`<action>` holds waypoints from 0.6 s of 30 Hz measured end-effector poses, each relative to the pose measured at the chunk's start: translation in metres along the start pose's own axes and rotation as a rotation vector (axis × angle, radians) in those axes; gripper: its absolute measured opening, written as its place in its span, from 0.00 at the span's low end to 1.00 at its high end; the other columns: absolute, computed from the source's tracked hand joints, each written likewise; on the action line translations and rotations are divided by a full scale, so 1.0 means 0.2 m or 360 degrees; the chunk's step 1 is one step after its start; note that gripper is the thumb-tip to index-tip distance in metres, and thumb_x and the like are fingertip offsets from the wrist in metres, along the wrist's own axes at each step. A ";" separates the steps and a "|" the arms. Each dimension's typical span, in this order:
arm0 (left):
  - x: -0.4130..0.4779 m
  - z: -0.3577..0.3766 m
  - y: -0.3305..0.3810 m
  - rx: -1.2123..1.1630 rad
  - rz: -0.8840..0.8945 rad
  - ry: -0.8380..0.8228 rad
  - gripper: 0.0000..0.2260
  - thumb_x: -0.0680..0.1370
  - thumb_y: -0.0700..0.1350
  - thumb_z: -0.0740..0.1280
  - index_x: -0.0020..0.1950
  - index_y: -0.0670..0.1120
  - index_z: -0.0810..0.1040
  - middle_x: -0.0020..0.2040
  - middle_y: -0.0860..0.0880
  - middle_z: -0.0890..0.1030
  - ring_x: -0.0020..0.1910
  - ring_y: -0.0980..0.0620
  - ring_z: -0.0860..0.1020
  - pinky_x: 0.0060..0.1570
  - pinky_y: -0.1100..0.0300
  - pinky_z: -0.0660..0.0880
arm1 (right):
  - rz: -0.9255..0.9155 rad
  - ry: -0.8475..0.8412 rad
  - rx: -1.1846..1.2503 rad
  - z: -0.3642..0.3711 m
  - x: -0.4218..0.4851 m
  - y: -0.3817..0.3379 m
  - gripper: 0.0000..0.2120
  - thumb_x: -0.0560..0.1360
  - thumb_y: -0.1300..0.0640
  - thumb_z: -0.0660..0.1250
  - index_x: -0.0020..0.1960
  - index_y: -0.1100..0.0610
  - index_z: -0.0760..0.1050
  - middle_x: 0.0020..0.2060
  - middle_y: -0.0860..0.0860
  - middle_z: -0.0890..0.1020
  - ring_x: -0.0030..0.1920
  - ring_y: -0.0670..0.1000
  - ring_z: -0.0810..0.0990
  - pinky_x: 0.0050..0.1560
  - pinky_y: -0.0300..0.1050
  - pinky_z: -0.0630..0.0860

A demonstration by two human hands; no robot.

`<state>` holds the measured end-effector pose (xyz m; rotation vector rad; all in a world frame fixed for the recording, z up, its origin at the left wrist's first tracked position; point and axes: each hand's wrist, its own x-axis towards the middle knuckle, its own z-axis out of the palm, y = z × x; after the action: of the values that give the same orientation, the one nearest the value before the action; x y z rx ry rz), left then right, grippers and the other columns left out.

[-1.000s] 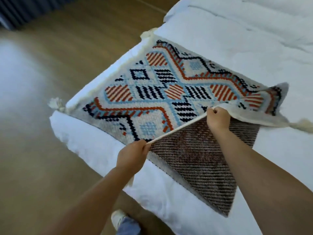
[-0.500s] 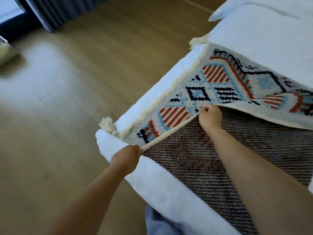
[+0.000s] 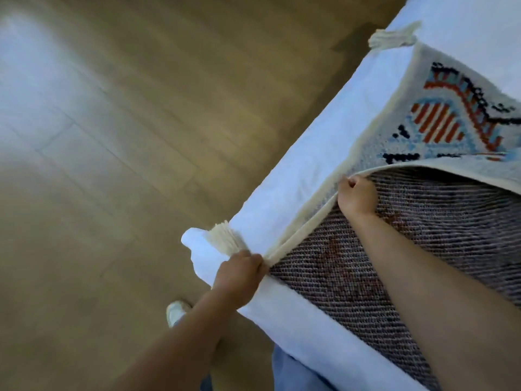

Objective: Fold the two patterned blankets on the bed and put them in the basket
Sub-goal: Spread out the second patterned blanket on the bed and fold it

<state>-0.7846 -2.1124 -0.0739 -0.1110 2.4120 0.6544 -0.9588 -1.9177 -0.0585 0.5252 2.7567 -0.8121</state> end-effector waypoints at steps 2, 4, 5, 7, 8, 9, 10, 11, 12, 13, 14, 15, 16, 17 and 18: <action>0.04 -0.02 -0.03 -0.0124 0.0038 -0.0078 0.15 0.79 0.56 0.54 0.45 0.48 0.73 0.43 0.49 0.74 0.45 0.47 0.76 0.42 0.54 0.71 | 0.0061 0.0049 -0.0027 0.03 0.01 0.01 0.20 0.79 0.52 0.57 0.32 0.61 0.67 0.29 0.54 0.71 0.32 0.55 0.70 0.37 0.45 0.62; 0.07 -0.08 -0.08 -0.0257 -0.0029 -0.0203 0.13 0.78 0.57 0.56 0.43 0.48 0.69 0.41 0.50 0.76 0.44 0.47 0.76 0.41 0.55 0.69 | 0.0132 0.0039 -0.0043 0.06 0.02 -0.01 0.18 0.79 0.52 0.57 0.33 0.59 0.67 0.33 0.57 0.75 0.37 0.56 0.73 0.39 0.45 0.64; 0.09 -0.11 -0.11 -0.0217 -0.0013 -0.0265 0.12 0.78 0.55 0.56 0.43 0.48 0.67 0.42 0.49 0.77 0.45 0.47 0.76 0.41 0.56 0.68 | 0.0195 0.0040 -0.0042 0.08 0.01 -0.01 0.16 0.79 0.53 0.57 0.35 0.60 0.68 0.37 0.60 0.76 0.40 0.57 0.74 0.40 0.46 0.65; 0.14 -0.18 -0.14 -0.0016 0.0111 -0.0369 0.10 0.78 0.52 0.58 0.45 0.47 0.68 0.48 0.46 0.79 0.50 0.46 0.77 0.44 0.58 0.67 | 0.0329 0.0053 -0.0022 0.10 -0.02 -0.03 0.13 0.79 0.53 0.58 0.40 0.60 0.70 0.42 0.62 0.78 0.44 0.60 0.77 0.42 0.46 0.66; 0.17 -0.23 -0.13 0.0076 0.0165 -0.0402 0.10 0.78 0.52 0.58 0.47 0.46 0.70 0.51 0.45 0.79 0.51 0.45 0.76 0.45 0.58 0.67 | 0.0382 0.0052 -0.0006 0.10 -0.04 -0.04 0.12 0.79 0.53 0.58 0.43 0.61 0.71 0.44 0.63 0.79 0.46 0.61 0.77 0.43 0.47 0.67; 0.21 -0.27 -0.11 0.0139 0.0212 -0.0424 0.11 0.78 0.52 0.58 0.51 0.45 0.72 0.53 0.45 0.79 0.53 0.45 0.76 0.46 0.58 0.67 | 0.0424 0.0038 0.0013 0.11 -0.05 -0.05 0.12 0.78 0.53 0.58 0.47 0.62 0.72 0.47 0.63 0.79 0.49 0.61 0.78 0.45 0.48 0.69; 0.26 -0.32 -0.07 0.0185 0.0253 -0.0447 0.13 0.78 0.52 0.58 0.55 0.45 0.73 0.55 0.45 0.79 0.54 0.45 0.76 0.48 0.58 0.68 | 0.0459 0.0019 0.0034 0.10 -0.05 -0.07 0.12 0.78 0.53 0.58 0.50 0.62 0.72 0.49 0.63 0.80 0.50 0.62 0.78 0.47 0.49 0.71; 0.31 -0.37 -0.02 0.0228 0.0305 -0.0457 0.14 0.78 0.52 0.58 0.58 0.46 0.73 0.55 0.45 0.79 0.55 0.45 0.76 0.49 0.57 0.69 | 0.0496 0.0004 0.0058 0.10 -0.05 -0.08 0.13 0.78 0.52 0.57 0.51 0.62 0.72 0.49 0.63 0.80 0.50 0.61 0.78 0.47 0.48 0.71; 0.36 -0.41 0.04 0.0296 0.0378 -0.0459 0.14 0.78 0.52 0.57 0.59 0.46 0.73 0.56 0.45 0.79 0.55 0.45 0.76 0.50 0.57 0.70 | 0.0529 -0.0007 0.0087 0.09 -0.05 -0.09 0.13 0.78 0.52 0.57 0.51 0.62 0.72 0.49 0.63 0.80 0.49 0.61 0.78 0.45 0.48 0.70; 0.42 -0.46 0.11 0.0362 0.0459 -0.0459 0.14 0.78 0.52 0.57 0.59 0.46 0.73 0.56 0.45 0.79 0.56 0.45 0.76 0.50 0.57 0.70 | 0.0557 -0.0012 0.0113 0.08 -0.04 -0.09 0.13 0.78 0.52 0.56 0.50 0.61 0.72 0.49 0.63 0.80 0.49 0.61 0.78 0.45 0.47 0.69; 0.47 -0.50 0.17 0.0413 0.0536 -0.0458 0.14 0.78 0.52 0.57 0.59 0.46 0.73 0.55 0.44 0.79 0.56 0.45 0.75 0.49 0.57 0.69 | 0.0579 -0.0008 0.0152 0.07 -0.03 -0.09 0.13 0.78 0.52 0.56 0.49 0.61 0.72 0.49 0.63 0.79 0.49 0.60 0.78 0.44 0.47 0.69; 0.53 -0.55 0.25 0.0444 0.0603 -0.0447 0.14 0.79 0.51 0.57 0.58 0.46 0.73 0.55 0.45 0.79 0.55 0.45 0.75 0.48 0.58 0.69 | 0.0596 0.0011 0.0207 0.05 -0.01 -0.10 0.13 0.79 0.51 0.55 0.49 0.60 0.72 0.50 0.62 0.79 0.49 0.61 0.78 0.45 0.47 0.69; 0.60 -0.59 0.32 0.0464 0.0666 -0.0433 0.13 0.79 0.51 0.57 0.57 0.45 0.74 0.55 0.45 0.79 0.55 0.45 0.75 0.46 0.58 0.68 | 0.0632 0.0049 0.0261 0.03 0.01 -0.11 0.14 0.79 0.50 0.55 0.50 0.60 0.73 0.50 0.62 0.79 0.50 0.61 0.78 0.46 0.48 0.70; 0.64 -0.63 0.38 0.0506 0.0730 -0.0438 0.13 0.79 0.51 0.57 0.56 0.45 0.74 0.54 0.45 0.79 0.54 0.45 0.75 0.45 0.58 0.68 | 0.0686 0.0100 0.0299 0.01 0.03 -0.10 0.15 0.79 0.50 0.56 0.51 0.61 0.73 0.49 0.61 0.79 0.51 0.61 0.77 0.47 0.48 0.70; 0.67 -0.66 0.44 0.0540 0.0781 -0.0472 0.13 0.79 0.50 0.56 0.55 0.44 0.74 0.54 0.45 0.79 0.53 0.45 0.76 0.45 0.58 0.68 | 0.0749 0.0150 0.0334 -0.01 0.02 -0.09 0.16 0.79 0.49 0.56 0.50 0.62 0.73 0.47 0.61 0.79 0.50 0.61 0.77 0.46 0.48 0.70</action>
<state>-0.9854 -2.0882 -0.0251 0.6879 2.2255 0.4192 -0.9700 -1.9302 -0.0496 1.2210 2.4737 -0.9722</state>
